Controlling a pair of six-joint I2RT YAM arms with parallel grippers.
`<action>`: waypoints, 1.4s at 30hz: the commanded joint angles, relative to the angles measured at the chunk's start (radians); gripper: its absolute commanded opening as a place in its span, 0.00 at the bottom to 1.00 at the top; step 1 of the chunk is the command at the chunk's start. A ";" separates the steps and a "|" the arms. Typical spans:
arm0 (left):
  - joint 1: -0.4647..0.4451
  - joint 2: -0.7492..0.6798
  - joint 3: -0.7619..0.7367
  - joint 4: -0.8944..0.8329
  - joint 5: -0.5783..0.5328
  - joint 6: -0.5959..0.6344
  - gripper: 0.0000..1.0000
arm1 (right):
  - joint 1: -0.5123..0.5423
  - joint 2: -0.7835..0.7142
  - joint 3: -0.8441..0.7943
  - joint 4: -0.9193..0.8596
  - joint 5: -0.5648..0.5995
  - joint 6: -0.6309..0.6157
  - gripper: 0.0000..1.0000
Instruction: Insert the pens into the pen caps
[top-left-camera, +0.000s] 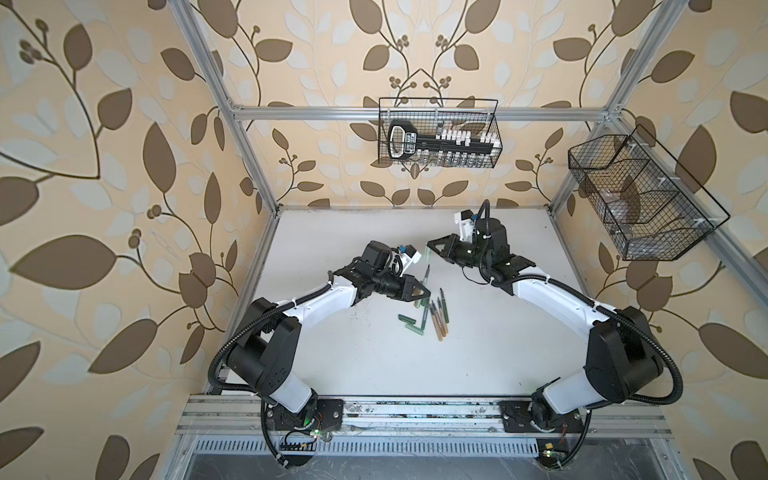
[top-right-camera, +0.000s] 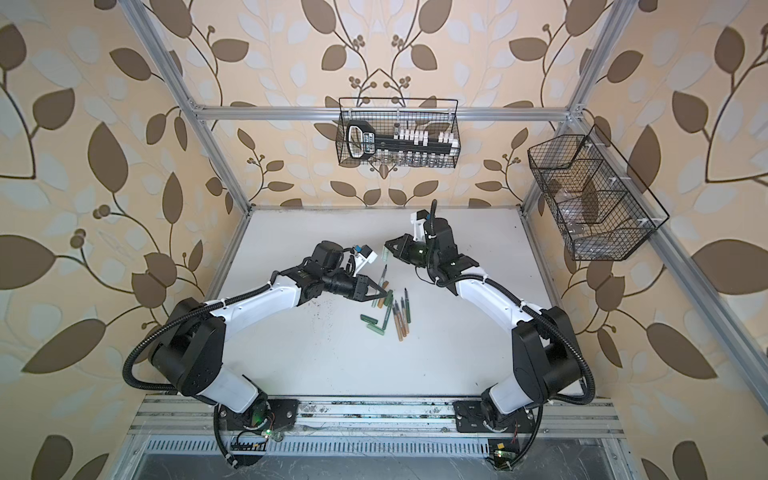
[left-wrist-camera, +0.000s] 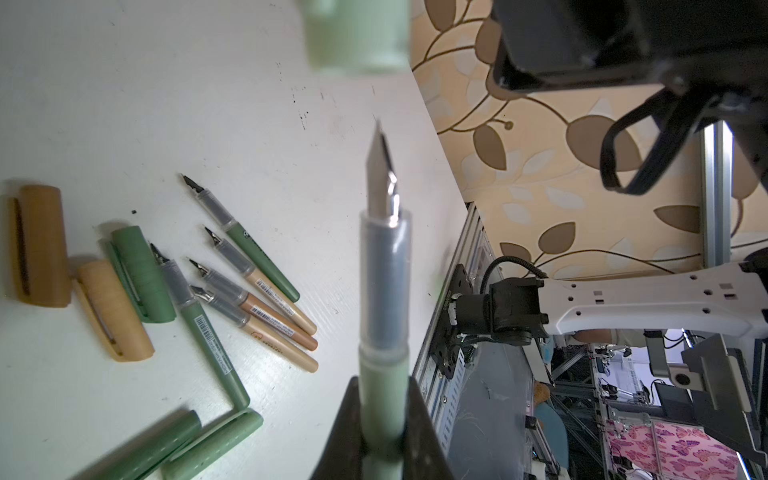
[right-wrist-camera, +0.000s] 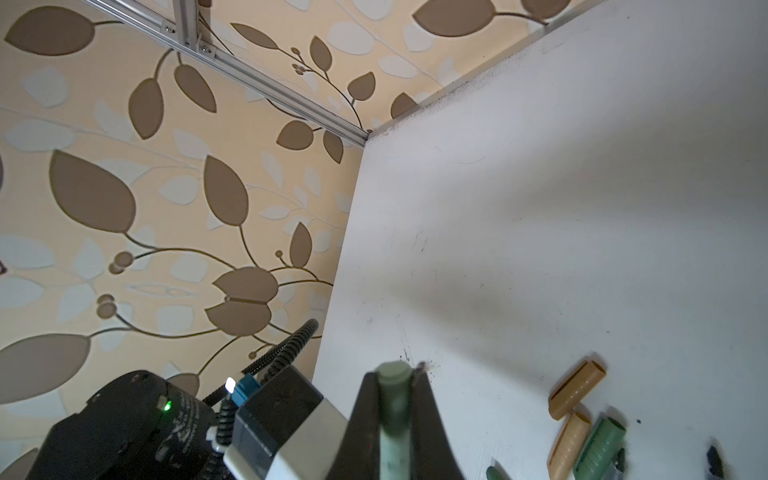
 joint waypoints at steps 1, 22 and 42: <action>-0.001 -0.018 0.012 0.005 0.001 0.023 0.00 | 0.002 0.011 0.034 -0.015 0.005 -0.019 0.08; 0.039 -0.034 0.005 0.021 -0.013 0.016 0.00 | 0.009 0.019 0.035 -0.030 -0.002 -0.047 0.08; 0.054 -0.029 0.015 0.047 -0.025 -0.003 0.00 | 0.030 0.056 0.052 -0.008 -0.020 -0.038 0.08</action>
